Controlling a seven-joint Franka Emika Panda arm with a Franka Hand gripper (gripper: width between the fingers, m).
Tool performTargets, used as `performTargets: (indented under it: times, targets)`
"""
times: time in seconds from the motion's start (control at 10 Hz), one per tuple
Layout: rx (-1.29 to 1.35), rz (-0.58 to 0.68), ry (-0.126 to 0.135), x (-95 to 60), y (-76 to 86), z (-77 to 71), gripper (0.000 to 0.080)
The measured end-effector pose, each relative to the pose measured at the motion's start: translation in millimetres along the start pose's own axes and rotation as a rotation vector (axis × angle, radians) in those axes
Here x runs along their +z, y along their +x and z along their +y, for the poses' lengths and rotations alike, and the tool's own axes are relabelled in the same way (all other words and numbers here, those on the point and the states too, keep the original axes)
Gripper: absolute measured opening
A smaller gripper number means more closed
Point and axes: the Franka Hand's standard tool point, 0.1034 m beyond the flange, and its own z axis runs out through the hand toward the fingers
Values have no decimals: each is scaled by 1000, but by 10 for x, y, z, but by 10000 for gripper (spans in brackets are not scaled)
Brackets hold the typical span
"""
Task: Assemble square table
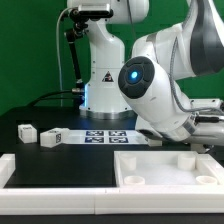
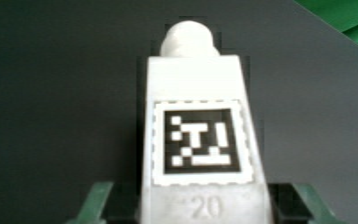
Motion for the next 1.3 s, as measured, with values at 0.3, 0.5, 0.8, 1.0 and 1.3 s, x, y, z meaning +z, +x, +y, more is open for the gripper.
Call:
performTargets:
  times: [0.3, 0.5, 0.8, 1.0, 1.3]
  targets:
    - [-77, 42, -42, -612, -33, -43, 291]
    - [-84, 30, -42, -882, -208, -89, 291]
    - [-32, 169, -19, -837, -143, -148, 291]
    - [-99, 277, -55, -1204, -183, -107, 291]
    - [-233, 486, -87, -2132, -215, -474, 291]
